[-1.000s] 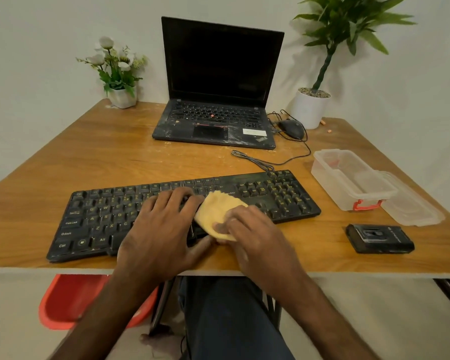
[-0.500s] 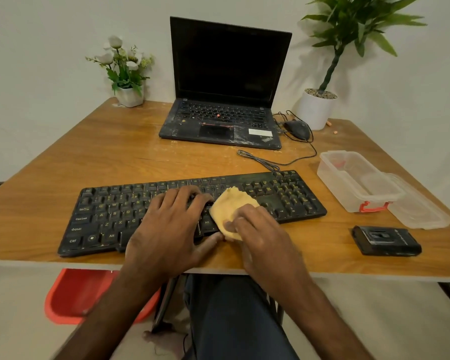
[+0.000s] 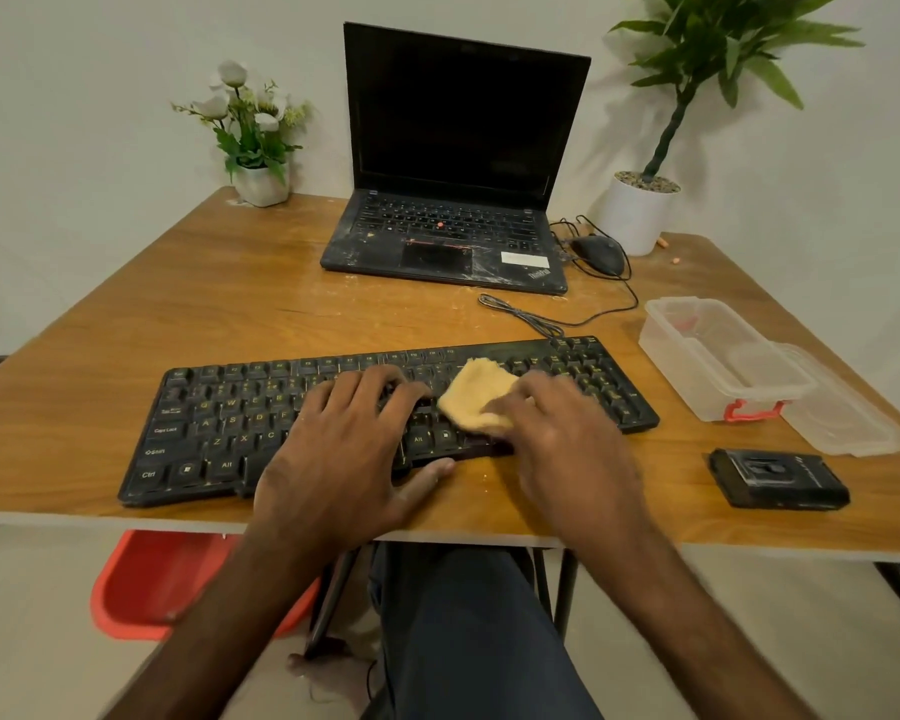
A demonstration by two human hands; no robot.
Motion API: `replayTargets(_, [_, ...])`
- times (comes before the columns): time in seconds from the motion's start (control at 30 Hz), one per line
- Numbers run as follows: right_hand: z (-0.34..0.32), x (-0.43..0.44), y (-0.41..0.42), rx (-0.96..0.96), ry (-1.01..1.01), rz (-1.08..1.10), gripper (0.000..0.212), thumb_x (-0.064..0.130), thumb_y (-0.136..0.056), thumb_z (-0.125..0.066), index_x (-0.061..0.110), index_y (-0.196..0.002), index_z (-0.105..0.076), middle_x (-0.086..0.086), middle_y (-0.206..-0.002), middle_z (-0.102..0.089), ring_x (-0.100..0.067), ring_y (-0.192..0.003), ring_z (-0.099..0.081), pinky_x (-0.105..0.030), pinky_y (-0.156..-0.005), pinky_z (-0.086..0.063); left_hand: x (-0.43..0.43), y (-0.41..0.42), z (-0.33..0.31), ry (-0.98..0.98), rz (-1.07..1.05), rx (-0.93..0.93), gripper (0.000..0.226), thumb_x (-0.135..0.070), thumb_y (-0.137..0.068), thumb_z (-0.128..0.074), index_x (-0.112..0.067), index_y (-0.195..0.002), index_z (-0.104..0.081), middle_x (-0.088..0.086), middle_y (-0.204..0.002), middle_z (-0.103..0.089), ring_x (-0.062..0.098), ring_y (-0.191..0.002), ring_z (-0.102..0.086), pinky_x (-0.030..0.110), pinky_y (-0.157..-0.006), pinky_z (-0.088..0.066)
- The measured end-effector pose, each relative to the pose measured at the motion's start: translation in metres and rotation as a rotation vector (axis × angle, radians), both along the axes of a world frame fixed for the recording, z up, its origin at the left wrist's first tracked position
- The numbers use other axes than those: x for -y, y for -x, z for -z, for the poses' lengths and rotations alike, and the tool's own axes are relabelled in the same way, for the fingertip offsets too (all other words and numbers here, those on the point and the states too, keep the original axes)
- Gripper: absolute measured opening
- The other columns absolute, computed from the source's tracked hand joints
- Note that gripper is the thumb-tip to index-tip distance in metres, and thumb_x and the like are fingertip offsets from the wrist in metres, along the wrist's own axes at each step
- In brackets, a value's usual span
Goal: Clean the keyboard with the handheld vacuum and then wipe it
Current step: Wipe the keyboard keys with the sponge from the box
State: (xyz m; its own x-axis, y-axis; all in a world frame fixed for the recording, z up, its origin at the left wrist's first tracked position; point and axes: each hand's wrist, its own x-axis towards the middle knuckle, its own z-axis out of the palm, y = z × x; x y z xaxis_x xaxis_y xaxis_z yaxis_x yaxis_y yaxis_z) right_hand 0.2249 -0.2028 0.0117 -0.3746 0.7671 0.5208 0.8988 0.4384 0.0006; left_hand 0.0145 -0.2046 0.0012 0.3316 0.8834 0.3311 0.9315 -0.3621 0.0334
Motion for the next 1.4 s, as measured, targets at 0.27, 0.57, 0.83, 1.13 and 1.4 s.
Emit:
replayTargets(0.27, [0.009, 0.012, 0.011, -0.041, 0.011, -0.138, 0.037, 0.003, -0.076, -0.072, 0.01, -0.111, -0.068, -0.006, -0.106, -0.062, -0.021, -0.096, -0.058, -0.036, -0.074, -0.055, 0.0, 0.0, 0.001, -0.014, 0.001, -0.005, 0.073, -0.076, -0.089, -0.034, -0.022, -0.135, -0.049, 0.006, -0.129, -0.053, 0.024, -0.116, -0.054, 0.044, -0.095, -0.05])
replayTargets(0.57, [-0.002, -0.018, -0.005, -0.073, 0.034, 0.057, 0.038, 0.01, -0.079, -0.077, 0.018, -0.115, -0.069, -0.003, -0.105, -0.059, -0.019, -0.095, -0.054, -0.039, -0.075, -0.053, 0.002, -0.001, -0.002, -0.013, -0.008, -0.004, 0.073, -0.077, -0.088, -0.033, -0.023, -0.134, -0.051, 0.005, -0.13, -0.053, 0.024, -0.116, -0.054, 0.045, -0.097, -0.05])
replayTargets(0.83, [-0.007, -0.021, -0.007, 0.038, -0.01, -0.032, 0.039, 0.017, -0.075, -0.08, 0.023, -0.113, -0.07, -0.004, -0.105, -0.061, -0.019, -0.096, -0.056, -0.036, -0.078, -0.049, 0.002, 0.0, -0.001, -0.007, -0.002, 0.012, 0.071, -0.076, -0.088, -0.035, -0.023, -0.133, -0.05, 0.005, -0.13, -0.053, 0.024, -0.117, -0.053, 0.045, -0.097, -0.049])
replayTargets(1.13, [0.001, -0.011, -0.013, 0.044, 0.026, -0.231, 0.033, 0.016, -0.082, -0.064, 0.018, -0.115, -0.068, -0.005, -0.106, -0.061, -0.019, -0.094, -0.055, -0.033, -0.074, -0.048, 0.002, -0.001, 0.001, -0.009, -0.001, 0.005, 0.074, -0.079, -0.088, -0.033, -0.023, -0.133, -0.052, 0.006, -0.129, -0.054, 0.024, -0.116, -0.054, 0.044, -0.094, -0.05])
replayTargets(1.4, [-0.019, -0.044, -0.009, -0.071, 0.235, -0.118, 0.032, 0.022, -0.095, -0.06, 0.022, -0.127, -0.064, 0.002, -0.115, -0.055, -0.011, -0.108, -0.046, -0.027, -0.09, -0.041, 0.003, 0.0, -0.002, -0.01, -0.004, -0.002, 0.073, -0.079, -0.088, -0.033, -0.024, -0.133, -0.05, 0.005, -0.129, -0.054, 0.024, -0.115, -0.054, 0.044, -0.094, -0.048])
